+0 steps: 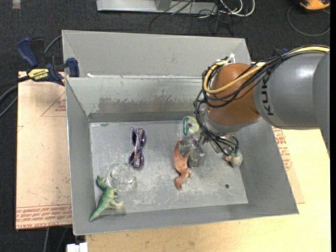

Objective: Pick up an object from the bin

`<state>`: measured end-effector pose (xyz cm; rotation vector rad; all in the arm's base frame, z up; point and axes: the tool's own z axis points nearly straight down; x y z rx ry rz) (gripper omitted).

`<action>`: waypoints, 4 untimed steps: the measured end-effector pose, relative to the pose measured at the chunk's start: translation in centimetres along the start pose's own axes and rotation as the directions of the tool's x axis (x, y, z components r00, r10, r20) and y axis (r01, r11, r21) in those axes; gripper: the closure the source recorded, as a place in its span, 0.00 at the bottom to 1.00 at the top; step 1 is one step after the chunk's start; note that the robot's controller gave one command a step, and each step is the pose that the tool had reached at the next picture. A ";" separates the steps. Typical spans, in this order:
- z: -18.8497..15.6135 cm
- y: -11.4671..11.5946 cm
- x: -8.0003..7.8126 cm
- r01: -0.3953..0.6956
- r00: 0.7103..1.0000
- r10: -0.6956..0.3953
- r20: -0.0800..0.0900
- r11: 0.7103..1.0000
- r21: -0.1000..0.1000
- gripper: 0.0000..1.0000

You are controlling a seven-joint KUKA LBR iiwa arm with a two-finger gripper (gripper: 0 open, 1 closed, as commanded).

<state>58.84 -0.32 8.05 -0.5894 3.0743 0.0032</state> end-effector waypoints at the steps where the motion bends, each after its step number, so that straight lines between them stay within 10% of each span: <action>1: 0.0 0.0 0.0 0.000 1.000 0.000 0.000 1.000 0.000 1.00; 2: -0.2 0.0 0.1 0.000 1.000 0.000 -0.002 1.000 -0.001 1.00; 3: -8.9 -2.0 1.7 0.201 0.980 -0.201 0.000 0.980 -0.002 1.00; 4: -12.2 -1.7 2.4 0.021 1.000 -0.021 0.002 1.000 -0.001 1.00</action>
Offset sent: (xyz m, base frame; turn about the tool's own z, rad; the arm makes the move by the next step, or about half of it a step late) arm -0.0091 0.0006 0.1350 0.0076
